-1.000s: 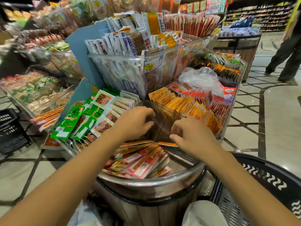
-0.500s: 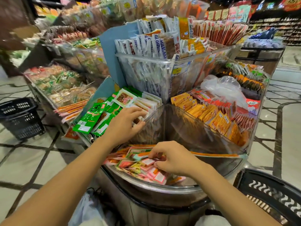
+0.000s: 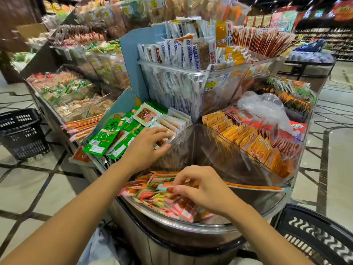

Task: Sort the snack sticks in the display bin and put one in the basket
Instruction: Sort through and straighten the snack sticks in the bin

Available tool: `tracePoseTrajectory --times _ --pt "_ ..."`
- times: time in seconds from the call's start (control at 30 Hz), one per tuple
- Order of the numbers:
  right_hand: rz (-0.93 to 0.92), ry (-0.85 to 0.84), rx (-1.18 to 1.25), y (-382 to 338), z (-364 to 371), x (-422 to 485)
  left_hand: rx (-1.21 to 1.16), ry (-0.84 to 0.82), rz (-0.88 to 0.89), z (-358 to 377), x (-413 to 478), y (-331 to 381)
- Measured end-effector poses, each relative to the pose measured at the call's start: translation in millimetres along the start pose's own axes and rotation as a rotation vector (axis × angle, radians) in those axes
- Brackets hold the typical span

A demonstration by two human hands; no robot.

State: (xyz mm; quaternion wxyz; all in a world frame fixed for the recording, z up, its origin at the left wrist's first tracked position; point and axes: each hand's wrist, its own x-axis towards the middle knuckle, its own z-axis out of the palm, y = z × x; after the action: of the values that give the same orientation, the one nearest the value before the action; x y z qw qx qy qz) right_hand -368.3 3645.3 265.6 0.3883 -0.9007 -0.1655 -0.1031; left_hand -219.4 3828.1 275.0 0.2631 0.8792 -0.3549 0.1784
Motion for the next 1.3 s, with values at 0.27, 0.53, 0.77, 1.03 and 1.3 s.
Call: tracePoseTrajectory --times 0.27,0.53,0.77,1.03,1.3 --pt "0.091 0.376 0.861 -32.4 -36.7 10.9 -0.014 0.020 -0.001 2.5 1.0 -2.1" --pt "0.115 0.546 0.940 -33.8 -62.4 33.8 0.029 -0.055 -0.021 -6.9 8.9 10.0" --pt "0.095 0.678 0.944 -23.7 -77.1 48.7 -0.385 -0.190 -0.081 3.1 8.2 79.3" --pt "0.064 0.791 0.851 1.2 -72.7 62.3 -0.907 -0.273 -0.181 47.7 -7.2 106.4" --pt "0.041 0.845 0.716 24.0 -59.4 60.1 -0.733 -0.258 -0.165 58.8 -9.1 94.4"
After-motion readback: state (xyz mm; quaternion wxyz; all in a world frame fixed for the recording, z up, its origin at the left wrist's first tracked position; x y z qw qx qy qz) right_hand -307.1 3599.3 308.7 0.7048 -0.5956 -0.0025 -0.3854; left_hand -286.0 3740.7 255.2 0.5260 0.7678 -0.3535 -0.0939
